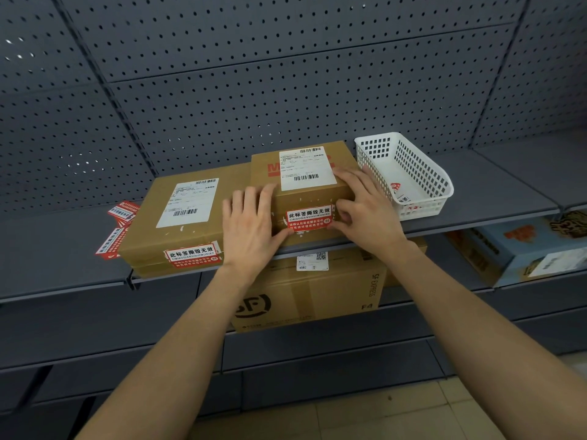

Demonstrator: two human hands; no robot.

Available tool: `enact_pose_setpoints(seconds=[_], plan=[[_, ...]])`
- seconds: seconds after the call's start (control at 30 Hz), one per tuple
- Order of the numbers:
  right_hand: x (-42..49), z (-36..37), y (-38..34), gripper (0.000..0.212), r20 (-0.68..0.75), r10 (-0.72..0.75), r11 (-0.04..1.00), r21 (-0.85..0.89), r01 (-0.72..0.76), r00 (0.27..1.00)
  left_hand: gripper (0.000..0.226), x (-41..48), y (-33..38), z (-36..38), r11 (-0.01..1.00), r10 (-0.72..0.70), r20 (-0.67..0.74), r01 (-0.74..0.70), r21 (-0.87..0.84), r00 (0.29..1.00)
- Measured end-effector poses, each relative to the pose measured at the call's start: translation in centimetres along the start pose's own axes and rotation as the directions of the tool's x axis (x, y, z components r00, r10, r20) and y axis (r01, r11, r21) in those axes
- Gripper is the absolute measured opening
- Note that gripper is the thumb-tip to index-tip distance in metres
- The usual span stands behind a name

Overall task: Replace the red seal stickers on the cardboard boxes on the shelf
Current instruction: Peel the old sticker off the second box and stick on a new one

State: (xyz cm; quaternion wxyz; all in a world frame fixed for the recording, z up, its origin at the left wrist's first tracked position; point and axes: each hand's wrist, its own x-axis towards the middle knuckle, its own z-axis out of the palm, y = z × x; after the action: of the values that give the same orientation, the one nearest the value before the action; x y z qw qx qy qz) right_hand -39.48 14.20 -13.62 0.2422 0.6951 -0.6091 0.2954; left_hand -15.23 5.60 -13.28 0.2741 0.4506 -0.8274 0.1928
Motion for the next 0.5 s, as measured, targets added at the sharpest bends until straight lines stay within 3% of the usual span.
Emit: enact_pose_setpoints(seconds=[0.27,0.5], plan=[[0.1,0.6,0.2,0.042,0.054,-0.004,0.999,0.045,0.002,0.999,0.102,-0.2,-0.1,0.1,1.0,0.006,0.011,-0.006,-0.002,1.0],[0.3,1.6,-1.8,0.055,-0.04,0.151,0.988,0.046,-0.149,0.988,0.107,-0.4,2.7,-0.3,0.99,-0.133,-0.038,0.131,-0.053,0.99]])
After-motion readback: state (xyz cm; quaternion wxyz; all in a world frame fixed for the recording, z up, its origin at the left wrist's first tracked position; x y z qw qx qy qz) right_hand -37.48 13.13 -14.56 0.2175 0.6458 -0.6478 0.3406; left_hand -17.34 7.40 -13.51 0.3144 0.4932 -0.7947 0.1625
